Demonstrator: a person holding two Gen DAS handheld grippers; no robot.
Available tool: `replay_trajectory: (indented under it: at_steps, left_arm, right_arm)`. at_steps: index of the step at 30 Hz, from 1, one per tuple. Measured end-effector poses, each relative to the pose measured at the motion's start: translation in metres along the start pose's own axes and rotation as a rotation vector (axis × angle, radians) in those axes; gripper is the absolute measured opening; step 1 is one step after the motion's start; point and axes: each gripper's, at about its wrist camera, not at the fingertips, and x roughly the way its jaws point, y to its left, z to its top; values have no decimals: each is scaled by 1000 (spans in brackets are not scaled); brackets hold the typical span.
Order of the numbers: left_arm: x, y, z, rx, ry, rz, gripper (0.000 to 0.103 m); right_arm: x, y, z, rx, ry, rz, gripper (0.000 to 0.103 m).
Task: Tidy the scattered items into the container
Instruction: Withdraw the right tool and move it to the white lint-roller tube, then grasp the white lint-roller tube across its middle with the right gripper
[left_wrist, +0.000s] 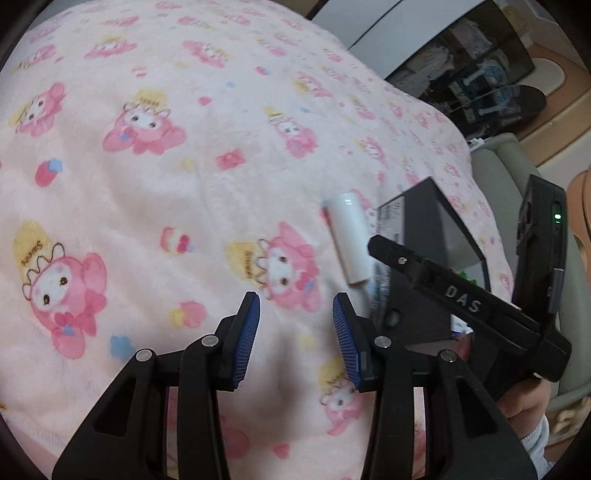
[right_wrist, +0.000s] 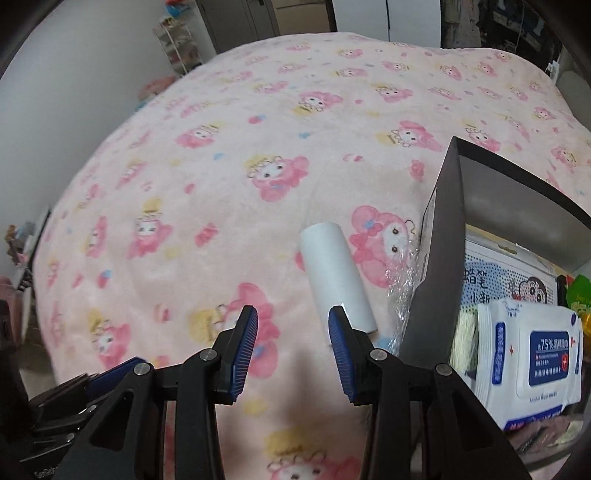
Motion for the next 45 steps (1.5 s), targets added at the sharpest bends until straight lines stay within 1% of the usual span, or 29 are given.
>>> replay_trajectory:
  at_steps: [5, 6, 8, 9, 10, 13, 16, 18, 19, 20, 21, 22, 24, 25, 26, 27, 28, 30, 31, 32, 34, 36, 39, 40, 43, 45]
  left_arm:
    - [18, 7, 11, -16, 14, -3, 42]
    - [21, 8, 13, -18, 17, -4, 42]
    - [28, 10, 17, -23, 22, -7, 42]
    - [31, 11, 20, -25, 24, -8, 42]
    - [34, 12, 22, -27, 27, -9, 42]
    - [44, 15, 28, -34, 35, -12, 42]
    - [53, 18, 34, -40, 42, -15, 42]
    - [58, 20, 37, -48, 47, -17, 42]
    - [58, 22, 36, -55, 47, -19, 42]
    - [57, 24, 35, -59, 47, -20, 42]
    - [55, 25, 33, -63, 46, -22, 42]
    - [54, 26, 32, -66, 44, -24, 42]
    - [51, 26, 30, -72, 42, -27, 42]
    - [50, 26, 28, -77, 38, -28, 42]
    - [48, 27, 28, -84, 31, -29, 42]
    - [44, 27, 26, -92, 21, -33, 42]
    - [40, 27, 25, -98, 9, -37, 40]
    - [32, 29, 25, -104, -13, -34, 40]
    - [29, 30, 27, -102, -22, -38, 40]
    - [29, 31, 30, -98, -27, -41, 40]
    - [34, 28, 41, -81, -14, -48, 40]
    - [43, 20, 53, -52, 11, -69, 40]
    - [57, 1, 72, 2, 15, -96, 40]
    - [65, -8, 81, 27, 17, -101, 41]
    - [96, -24, 100, 82, 70, -82, 41]
    - [114, -31, 108, 109, 110, -68, 40]
  right_arm:
    - [27, 4, 6, -3, 40, -46, 39]
    - [31, 4, 7, -1, 44, -49, 41]
    - [40, 4, 10, -2, 36, -63, 50]
    - [44, 5, 12, -6, 29, -75, 57]
    - [47, 5, 15, -16, 18, -98, 63]
    - [57, 1, 25, -17, 4, -156, 63]
    - [75, -5, 31, 7, 58, -188, 64]
    - [84, -4, 34, -8, 84, -217, 65]
    - [86, -4, 34, -10, 88, -216, 66]
    - [84, -6, 33, 4, 83, -192, 66]
    - [80, -7, 32, 14, 75, -169, 63]
    - [74, -7, 30, 18, 62, -145, 56]
    - [61, -2, 25, 3, 44, -111, 46]
    - [56, 1, 23, -7, 39, -92, 42]
    - [50, 4, 20, -10, 42, -55, 40]
    - [43, 7, 15, -7, 54, 2, 37]
    - [38, 9, 10, 0, 73, 70, 36]
    - [27, 13, 0, 12, 106, 189, 25]
    - [21, 15, -6, 14, 106, 204, 25]
    - [15, 14, -11, 18, 94, 193, 25]
    - [5, 9, -16, 35, 61, 129, 26]
    - [7, 4, -18, 59, 60, 96, 29]
    - [27, 3, -18, 73, 123, 85, 31]
    - [31, 4, -19, 77, 130, 86, 32]
    - [37, 2, -20, 100, 133, 93, 35]
    - [38, 1, -20, 102, 119, 93, 35]
